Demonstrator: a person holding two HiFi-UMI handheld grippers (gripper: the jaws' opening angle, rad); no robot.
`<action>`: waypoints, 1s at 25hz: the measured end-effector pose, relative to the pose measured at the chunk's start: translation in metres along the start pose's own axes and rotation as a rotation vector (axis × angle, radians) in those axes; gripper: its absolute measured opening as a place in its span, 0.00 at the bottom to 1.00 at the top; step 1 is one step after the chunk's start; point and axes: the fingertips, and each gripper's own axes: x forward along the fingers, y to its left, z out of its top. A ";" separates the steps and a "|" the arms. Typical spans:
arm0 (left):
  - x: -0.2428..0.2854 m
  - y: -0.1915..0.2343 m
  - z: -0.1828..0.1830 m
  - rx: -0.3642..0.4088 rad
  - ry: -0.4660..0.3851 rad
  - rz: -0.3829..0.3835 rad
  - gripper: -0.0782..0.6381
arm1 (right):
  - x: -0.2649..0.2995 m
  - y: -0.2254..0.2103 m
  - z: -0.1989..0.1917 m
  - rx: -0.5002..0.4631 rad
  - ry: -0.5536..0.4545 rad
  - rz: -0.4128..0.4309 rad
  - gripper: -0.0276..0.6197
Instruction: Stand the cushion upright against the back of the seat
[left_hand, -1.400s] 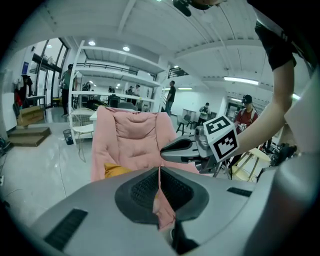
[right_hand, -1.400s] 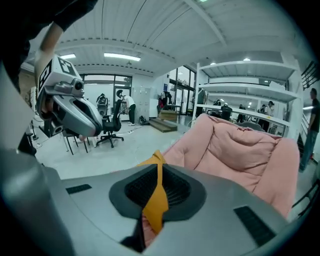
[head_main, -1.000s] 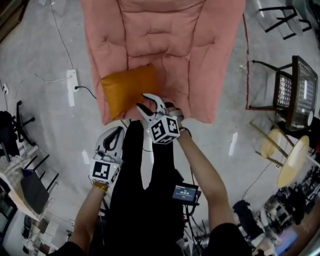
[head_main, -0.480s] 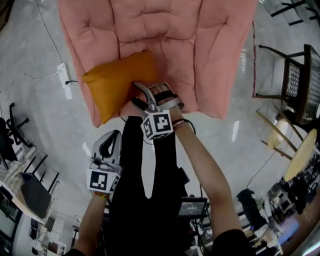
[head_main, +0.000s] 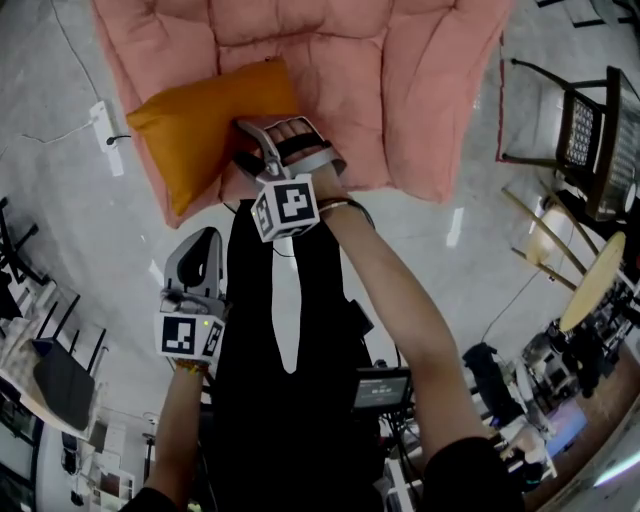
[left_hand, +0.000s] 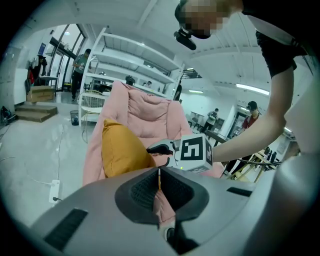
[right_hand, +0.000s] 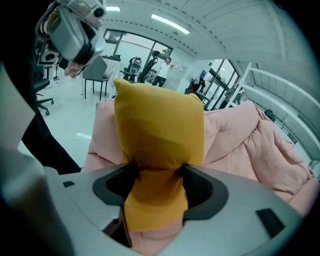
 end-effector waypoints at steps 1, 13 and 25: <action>-0.001 0.001 -0.001 -0.002 -0.002 0.005 0.13 | 0.002 0.000 0.001 0.001 -0.003 0.008 0.52; -0.012 0.015 -0.015 -0.037 0.000 0.020 0.14 | 0.005 0.000 0.003 0.052 0.043 0.011 0.36; -0.012 0.019 -0.010 -0.019 -0.003 0.011 0.14 | -0.009 -0.004 0.005 0.158 0.056 -0.016 0.22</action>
